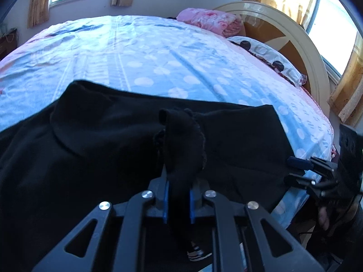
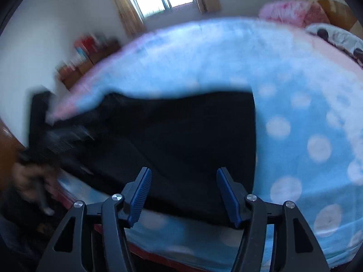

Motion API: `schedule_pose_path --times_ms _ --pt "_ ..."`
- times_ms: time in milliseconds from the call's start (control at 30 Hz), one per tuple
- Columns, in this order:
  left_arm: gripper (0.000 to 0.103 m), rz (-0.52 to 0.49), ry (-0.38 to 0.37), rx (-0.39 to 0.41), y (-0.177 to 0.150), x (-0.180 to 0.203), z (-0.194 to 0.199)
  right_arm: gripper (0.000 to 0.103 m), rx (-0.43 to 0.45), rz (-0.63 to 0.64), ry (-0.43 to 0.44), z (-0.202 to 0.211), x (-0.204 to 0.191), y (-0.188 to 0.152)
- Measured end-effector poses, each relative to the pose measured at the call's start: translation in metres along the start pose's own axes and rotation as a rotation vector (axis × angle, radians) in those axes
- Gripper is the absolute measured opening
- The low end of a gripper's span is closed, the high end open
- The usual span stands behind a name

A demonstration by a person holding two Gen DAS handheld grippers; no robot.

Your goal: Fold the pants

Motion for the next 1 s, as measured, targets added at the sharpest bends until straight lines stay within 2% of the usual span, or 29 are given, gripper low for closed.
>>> schedule_pose_path --times_ms 33,100,200,267,333,367,467,600,667,733,767,833,933,1000 --pt "0.016 -0.008 0.004 0.0 0.0 0.001 0.0 0.062 0.033 0.032 -0.016 0.004 -0.004 -0.003" --pt "0.018 -0.018 0.015 0.002 -0.001 0.001 0.001 0.062 0.042 0.058 -0.037 0.012 -0.011 -0.004" --pt "0.022 -0.013 0.018 0.014 -0.001 0.001 0.001 0.063 0.036 0.058 0.023 0.026 -0.013 -0.008" --pt "0.039 -0.015 0.049 0.015 -0.001 0.004 0.003 0.065 0.002 0.063 0.013 0.021 -0.01 -0.012" --pt "0.063 -0.048 0.095 0.059 0.0 0.01 0.012 0.065 0.029 0.037 0.018 0.027 -0.008 -0.01" --pt "0.067 -0.064 0.119 0.089 0.002 0.012 0.019 0.065 0.05 0.011 0.036 0.032 -0.005 -0.004" --pt "0.069 -0.081 0.128 0.159 0.01 0.02 0.032 0.065 0.123 -0.027 0.053 0.043 0.0 0.017" --pt "0.076 -0.12 0.057 0.17 0.017 0.037 0.029 0.065 0.157 -0.035 0.043 0.031 0.007 0.053" --pt "0.079 -0.137 0.019 0.123 0.018 0.042 0.012 0.065 0.123 -0.058 0.038 0.014 0.014 0.068" --pt "0.079 -0.158 0.058 0.036 0.012 0.042 -0.015 0.065 0.031 -0.089 0.007 -0.014 0.025 0.075" --pt "0.079 -0.167 0.065 0.025 0.009 0.04 -0.022 0.065 -0.019 -0.116 -0.012 -0.027 0.031 0.076" --pt "0.079 -0.194 0.074 0.049 0.007 0.041 -0.016 0.065 -0.022 -0.134 0.014 -0.027 0.035 0.077" --pt "0.079 -0.158 0.062 0.091 0.01 0.033 0.008 0.065 -0.009 -0.129 0.014 -0.008 0.029 0.087" --pt "0.081 -0.129 0.079 0.133 0.011 0.018 0.027 0.065 0.028 -0.11 0.063 0.006 0.016 0.095"
Point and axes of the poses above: each gripper's, at about its wrist camera, not at the fingertips, and z roughly against the way its jaws point, x to its right, y to its top, the point moved 1 cm from there along -z, roughly the way its jaws point, and after that the axes turned 7 degrees about -y, right-handed, at the moved point
